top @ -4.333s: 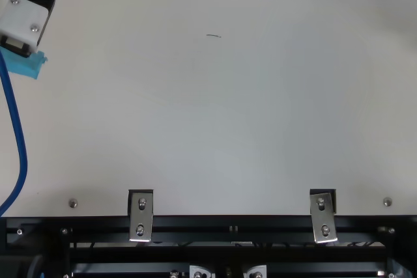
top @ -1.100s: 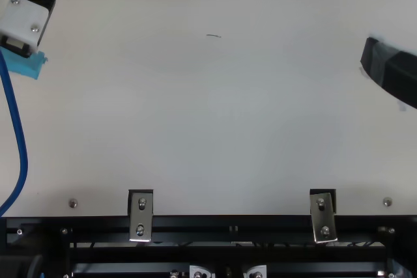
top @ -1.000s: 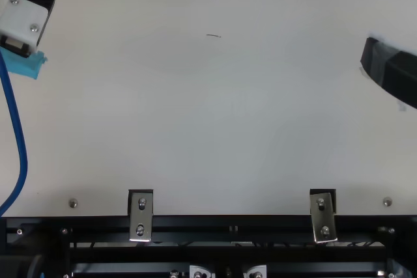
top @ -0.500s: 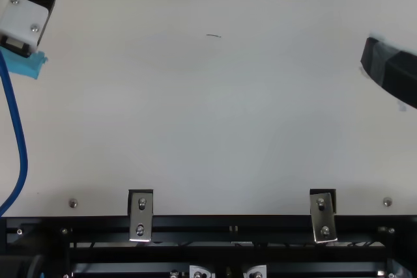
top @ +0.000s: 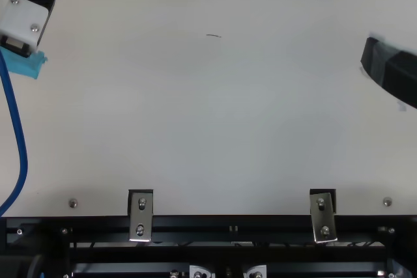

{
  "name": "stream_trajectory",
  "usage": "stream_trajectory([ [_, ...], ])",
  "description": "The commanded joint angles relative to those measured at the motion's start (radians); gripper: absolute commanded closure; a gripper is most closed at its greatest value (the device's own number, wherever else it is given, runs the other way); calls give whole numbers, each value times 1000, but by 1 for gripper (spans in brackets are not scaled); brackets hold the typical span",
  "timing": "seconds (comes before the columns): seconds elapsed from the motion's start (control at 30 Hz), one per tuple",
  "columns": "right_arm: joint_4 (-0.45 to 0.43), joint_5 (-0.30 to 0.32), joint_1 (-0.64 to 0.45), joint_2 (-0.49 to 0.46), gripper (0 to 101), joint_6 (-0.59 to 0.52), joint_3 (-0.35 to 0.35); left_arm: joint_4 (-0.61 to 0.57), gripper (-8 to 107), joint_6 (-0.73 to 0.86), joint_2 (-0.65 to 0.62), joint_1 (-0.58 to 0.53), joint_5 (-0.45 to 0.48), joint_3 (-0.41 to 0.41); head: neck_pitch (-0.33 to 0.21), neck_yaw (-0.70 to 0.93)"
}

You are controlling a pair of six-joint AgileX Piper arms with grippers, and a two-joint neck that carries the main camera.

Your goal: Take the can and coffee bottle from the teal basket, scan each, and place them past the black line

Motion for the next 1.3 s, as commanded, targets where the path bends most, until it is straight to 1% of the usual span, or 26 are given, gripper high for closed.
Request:
stream_trajectory([
  [0.0,0,0,0,0,0,0,0,0,9,0,0,0,0,0,-34,66],
  [0.03,0,0,0,0,0,0,0,0,9,0,0,0,0,0,-38,89],
  [0.5,0,0,0,0,0,0,0,0,9,0,0,0,0,0,-38,89],
  [0.53,0,0,0,0,0,0,0,72,9,-78,-7,-11,-6,-9,-38,89],
  [0.63,0,0,0,0,0,0,0,84,9,-117,20,-10,-32,-23,-38,89],
  [0.73,0,0,0,0,0,0,0,128,9,-209,75,8,-69,-58,-38,89],
  [0.87,-1,0,0,0,0,0,0,208,9,-351,176,62,-112,-118,-38,89],
  [0.97,-1,0,0,0,0,0,0,280,9,-464,251,122,-120,-169,-38,89],
  [1.13,0,0,0,0,0,0,0,430,9,-659,353,245,-86,-256,-38,89],
  [1.2,0,0,0,0,0,0,0,509,9,-748,388,296,-52,-289,-38,89],
  [1.27,0,0,0,0,0,0,0,612,9,-856,416,342,-12,-329,-38,89],
])
